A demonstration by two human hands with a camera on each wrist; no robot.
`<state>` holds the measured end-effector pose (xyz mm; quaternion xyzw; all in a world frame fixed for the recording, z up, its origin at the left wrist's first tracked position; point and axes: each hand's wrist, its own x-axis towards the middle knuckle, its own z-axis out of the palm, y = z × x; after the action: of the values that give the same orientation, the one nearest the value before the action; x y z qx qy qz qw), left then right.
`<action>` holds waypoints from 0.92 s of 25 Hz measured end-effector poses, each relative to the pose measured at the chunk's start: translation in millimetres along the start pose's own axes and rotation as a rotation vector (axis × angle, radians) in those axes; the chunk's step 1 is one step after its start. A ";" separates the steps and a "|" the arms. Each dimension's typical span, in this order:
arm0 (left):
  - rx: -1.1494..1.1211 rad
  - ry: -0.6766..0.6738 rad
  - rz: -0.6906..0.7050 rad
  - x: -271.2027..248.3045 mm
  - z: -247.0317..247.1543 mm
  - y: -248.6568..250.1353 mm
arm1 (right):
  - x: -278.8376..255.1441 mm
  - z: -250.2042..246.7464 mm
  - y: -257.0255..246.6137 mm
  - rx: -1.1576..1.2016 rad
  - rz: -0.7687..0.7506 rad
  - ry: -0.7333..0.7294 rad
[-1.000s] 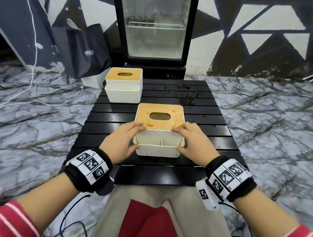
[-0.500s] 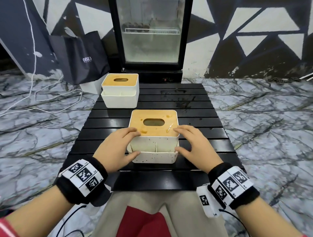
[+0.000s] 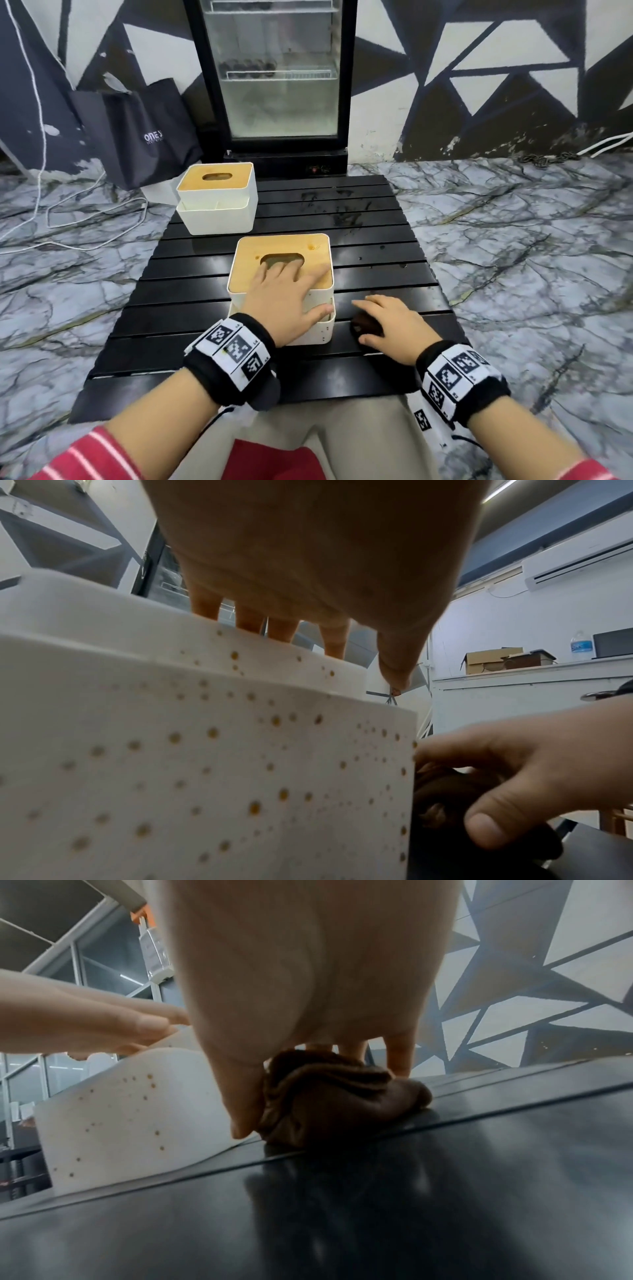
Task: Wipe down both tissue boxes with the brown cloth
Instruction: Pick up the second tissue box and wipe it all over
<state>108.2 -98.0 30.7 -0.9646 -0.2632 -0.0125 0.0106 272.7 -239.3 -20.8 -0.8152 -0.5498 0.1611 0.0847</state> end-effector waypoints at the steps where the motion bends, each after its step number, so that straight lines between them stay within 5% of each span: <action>1: -0.003 -0.008 -0.004 3.4 1.2 2.7 | -0.2 1.7 0.3 -0.007 -0.009 -0.015; 23: -0.042 0.038 -0.116 23.0 3.3 16.8 | 1.8 11.0 -1.4 0.005 -0.051 0.029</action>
<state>136.6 -100.7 27.8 -0.9473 -0.3181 -0.0371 -0.0053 268.2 -237.5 -31.0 -0.8030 -0.5687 0.1486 0.0985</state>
